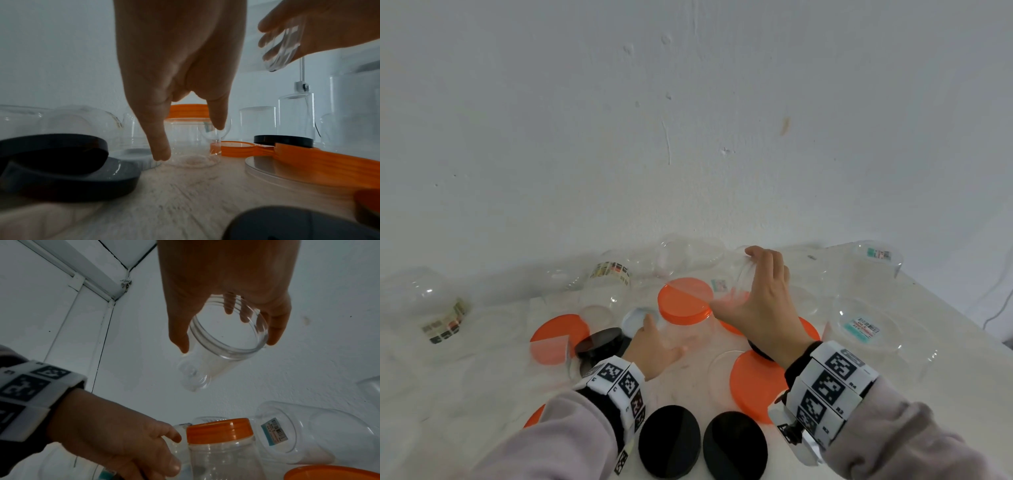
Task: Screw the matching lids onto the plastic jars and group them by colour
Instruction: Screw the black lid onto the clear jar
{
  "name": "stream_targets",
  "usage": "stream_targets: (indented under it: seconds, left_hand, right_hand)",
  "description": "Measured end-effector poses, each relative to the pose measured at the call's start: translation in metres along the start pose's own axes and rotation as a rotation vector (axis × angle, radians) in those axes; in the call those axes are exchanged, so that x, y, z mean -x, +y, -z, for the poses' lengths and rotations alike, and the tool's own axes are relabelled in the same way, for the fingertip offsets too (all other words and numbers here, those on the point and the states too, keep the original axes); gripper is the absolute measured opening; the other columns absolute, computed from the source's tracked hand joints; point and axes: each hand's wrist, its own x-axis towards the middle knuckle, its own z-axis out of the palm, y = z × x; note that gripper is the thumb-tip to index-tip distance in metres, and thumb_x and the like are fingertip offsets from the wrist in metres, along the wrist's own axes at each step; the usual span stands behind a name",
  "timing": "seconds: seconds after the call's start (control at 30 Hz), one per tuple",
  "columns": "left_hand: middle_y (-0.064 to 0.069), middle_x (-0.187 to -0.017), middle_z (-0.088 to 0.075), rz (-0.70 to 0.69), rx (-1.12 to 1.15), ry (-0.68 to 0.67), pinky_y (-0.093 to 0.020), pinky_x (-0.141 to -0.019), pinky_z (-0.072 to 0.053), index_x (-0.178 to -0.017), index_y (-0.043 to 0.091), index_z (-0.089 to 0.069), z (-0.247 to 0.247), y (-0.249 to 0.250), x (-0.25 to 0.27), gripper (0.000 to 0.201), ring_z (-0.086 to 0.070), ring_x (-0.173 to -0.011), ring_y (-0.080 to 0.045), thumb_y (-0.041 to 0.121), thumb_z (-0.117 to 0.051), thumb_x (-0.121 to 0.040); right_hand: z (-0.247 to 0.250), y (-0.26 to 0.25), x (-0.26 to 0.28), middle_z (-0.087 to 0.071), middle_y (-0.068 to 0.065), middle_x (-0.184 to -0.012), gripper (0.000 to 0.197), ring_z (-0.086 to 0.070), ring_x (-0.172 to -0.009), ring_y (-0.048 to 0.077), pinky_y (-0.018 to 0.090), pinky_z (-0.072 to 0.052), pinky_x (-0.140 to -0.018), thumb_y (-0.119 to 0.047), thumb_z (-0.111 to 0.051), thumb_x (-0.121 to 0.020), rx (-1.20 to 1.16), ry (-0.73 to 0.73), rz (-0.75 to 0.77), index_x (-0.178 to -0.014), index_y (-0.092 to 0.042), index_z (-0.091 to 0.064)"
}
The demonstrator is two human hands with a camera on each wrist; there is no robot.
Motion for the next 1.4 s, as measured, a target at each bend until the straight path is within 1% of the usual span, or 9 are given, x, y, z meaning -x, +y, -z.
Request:
stream_targets:
  seconds: [0.07,0.17,0.37,0.5,0.63,0.77,1.03,1.2,1.4]
  left_hand:
    - [-0.014,-0.145,-0.038,-0.064,-0.045,-0.079,-0.022,-0.095,-0.035,-0.146,0.003,-0.016,0.001,-0.006,0.015,0.080,-0.041,-0.132,-0.023,0.033,-0.064,-0.090]
    - [-0.009,-0.148,-0.035,-0.117,-0.171,-0.201,-0.023,-0.103,-0.033,-0.148,0.006,-0.022,-0.002,-0.015,0.034,0.081,-0.037,-0.135,-0.018,0.040,-0.065,-0.087]
    - [0.001,-0.157,-0.013,-0.210,-0.346,-0.413,-0.032,-0.116,-0.023,-0.153,0.016,-0.006,-0.014,-0.035,0.061,0.103,-0.017,-0.144,-0.015,0.053,-0.068,-0.080]
    - [0.001,-0.159,-0.008,-0.265,-0.443,-0.468,-0.037,-0.118,-0.020,-0.153,0.016,-0.003,-0.021,-0.043,0.072,0.110,-0.010,-0.146,-0.018,0.053,-0.072,-0.077]
    - [0.002,-0.158,-0.009,-0.287,-0.458,-0.404,-0.035,-0.116,-0.024,-0.153,0.015,-0.003,-0.028,-0.051,0.083,0.106,-0.012,-0.145,-0.017,0.049,-0.070,-0.077]
    - [0.003,-0.156,-0.013,-0.287,-0.449,-0.373,-0.032,-0.113,-0.028,-0.153,0.016,-0.006,-0.029,-0.052,0.090,0.101,-0.016,-0.143,-0.015,0.048,-0.067,-0.078]
    - [0.005,-0.147,-0.025,-0.256,-0.322,-0.329,-0.032,-0.111,-0.032,-0.150,0.018,-0.017,-0.018,-0.056,0.103,0.096,-0.029,-0.134,-0.013,0.052,-0.068,-0.077]
    - [0.011,-0.137,-0.034,-0.244,-0.177,-0.244,-0.023,-0.101,-0.035,-0.146,0.024,-0.024,-0.004,-0.059,0.113,0.090,-0.038,-0.122,-0.008,0.056,-0.069,-0.074]
    - [0.020,-0.124,-0.042,-0.212,-0.051,-0.101,-0.020,-0.094,-0.042,-0.138,0.034,-0.038,0.019,-0.066,0.122,0.084,-0.045,-0.112,0.000,0.063,-0.068,-0.066]
  right_hand:
    - [0.000,-0.005,0.001,-0.025,-0.010,-0.120,0.089,-0.027,-0.114,0.009,0.021,-0.027,-0.094,-0.034,-0.081,-0.066,-0.012,-0.012,-0.003,-0.136,-0.011,-0.030]
    - [-0.001,-0.011,0.004,-0.025,-0.009,-0.122,0.089,-0.026,-0.117,0.010,0.020,-0.026,-0.092,-0.032,-0.080,-0.067,-0.029,-0.041,-0.004,-0.137,-0.013,-0.030]
    - [-0.003,-0.025,0.010,-0.030,-0.002,-0.126,0.090,-0.032,-0.115,0.015,0.026,-0.030,-0.093,-0.044,-0.076,-0.063,-0.075,-0.138,-0.013,-0.137,-0.023,-0.029]
    - [-0.005,-0.033,0.014,-0.027,-0.004,-0.122,0.087,-0.038,-0.114,0.020,0.027,-0.035,-0.092,-0.035,-0.080,-0.066,-0.057,-0.164,-0.001,-0.136,-0.024,-0.030]
    - [-0.005,-0.037,0.017,-0.024,-0.005,-0.120,0.092,-0.039,-0.114,0.017,0.025,-0.036,-0.093,-0.029,-0.082,-0.067,-0.099,-0.189,-0.017,-0.140,-0.024,-0.026]
    - [-0.006,-0.040,0.022,-0.025,-0.006,-0.120,0.094,-0.038,-0.112,0.013,0.025,-0.038,-0.091,-0.038,-0.081,-0.068,-0.118,-0.201,-0.046,-0.141,-0.022,-0.023]
    - [-0.017,-0.037,0.025,-0.031,-0.001,-0.119,0.096,-0.043,-0.110,0.018,0.026,-0.036,-0.087,-0.036,-0.082,-0.066,-0.105,-0.288,-0.065,-0.141,-0.040,-0.022]
    - [-0.030,-0.032,0.026,-0.031,-0.003,-0.124,0.106,-0.042,-0.111,0.015,0.025,-0.037,-0.088,-0.038,-0.084,-0.062,-0.154,-0.312,-0.113,-0.144,-0.040,-0.017]
    - [-0.042,-0.027,0.027,-0.029,-0.003,-0.131,0.115,-0.043,-0.120,0.017,0.034,-0.040,-0.101,-0.031,-0.088,-0.062,-0.216,-0.310,-0.165,-0.146,-0.038,-0.010]
